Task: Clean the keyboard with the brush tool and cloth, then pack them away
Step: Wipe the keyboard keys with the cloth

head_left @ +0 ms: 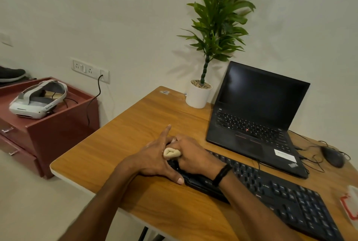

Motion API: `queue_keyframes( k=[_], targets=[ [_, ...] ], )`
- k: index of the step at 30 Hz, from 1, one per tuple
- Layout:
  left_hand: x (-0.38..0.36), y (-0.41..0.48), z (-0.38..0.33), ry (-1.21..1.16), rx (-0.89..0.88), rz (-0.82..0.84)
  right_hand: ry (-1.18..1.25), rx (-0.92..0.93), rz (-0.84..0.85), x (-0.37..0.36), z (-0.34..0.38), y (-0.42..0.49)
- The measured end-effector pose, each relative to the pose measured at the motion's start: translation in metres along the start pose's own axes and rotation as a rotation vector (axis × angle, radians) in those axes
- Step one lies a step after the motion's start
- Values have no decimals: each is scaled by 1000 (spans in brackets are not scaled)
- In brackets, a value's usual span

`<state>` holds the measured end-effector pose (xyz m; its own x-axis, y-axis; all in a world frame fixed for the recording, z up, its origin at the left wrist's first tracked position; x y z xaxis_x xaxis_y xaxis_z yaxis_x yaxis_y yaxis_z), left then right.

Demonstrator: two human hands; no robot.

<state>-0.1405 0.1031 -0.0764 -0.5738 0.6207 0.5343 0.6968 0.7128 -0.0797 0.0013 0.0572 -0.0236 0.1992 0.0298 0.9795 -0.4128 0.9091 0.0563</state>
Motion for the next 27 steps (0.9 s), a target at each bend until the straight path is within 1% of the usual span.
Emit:
queue_keyframes(
  k=[1,2,4,5,6,9,10,11,12,14,15,16,18,19,20,21,24,25,26,27],
  targets=[
    [-1,0,1,9,-5,-2,3,13,16,0,0,-4],
    [-2,1,2,21,-3,-5,-24,-20,-12,1,-5,-3],
    [0,3,2,26,3,-5,-136,-160,-138,4,-18,2],
    [1,4,2,27,-5,-5,-173,-211,-175,7,-19,4],
    [2,4,2,28,-13,-9,-166,-193,-167,7,-16,4],
    [-1,2,3,23,-34,-4,21,38,-6,6,3,-11],
    [-3,2,3,22,-38,1,30,54,16,7,4,-16],
    [-4,2,3,30,-36,1,21,27,-12,7,-2,-17],
    [-3,3,3,40,-36,1,-20,-32,-83,8,-11,-13],
    [0,5,3,49,-34,-4,-118,-188,-212,7,-23,-7],
    [2,6,3,48,-35,-12,-120,-209,-233,4,-23,-5],
    [2,6,3,44,-37,-15,-96,-158,-232,1,-17,-6],
    [-1,5,4,37,-52,-3,-15,15,-180,-6,1,-21],
    [-3,5,4,38,-57,-1,19,67,-153,-6,7,-31],
    [-4,5,4,48,-56,0,34,69,-145,-6,5,-37],
    [-5,5,4,64,-47,-2,26,23,-164,-4,-3,-37],
    [-3,8,5,97,-23,-14,-121,-235,-270,0,-28,-26],
    [-2,8,5,100,-26,-14,-123,-257,-287,1,-25,-23],
    [-1,7,5,97,-30,-11,-90,-209,-272,0,-15,-23],
    [0,6,5,94,-37,-9,-36,-122,-239,-2,-4,-26]
  ],
)
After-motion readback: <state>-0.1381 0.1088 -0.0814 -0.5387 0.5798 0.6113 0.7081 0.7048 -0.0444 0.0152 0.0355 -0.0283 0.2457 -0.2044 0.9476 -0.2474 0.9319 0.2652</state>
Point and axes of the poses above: each hand's wrist, its own y-axis towards the middle knuckle, its own x-axis out of the back of the hand, z = x × y, the point moved 2 cm from there along y, towards the middle knuckle, and after that the axes turned 9 degrees about -y, right-handed, at the moved point
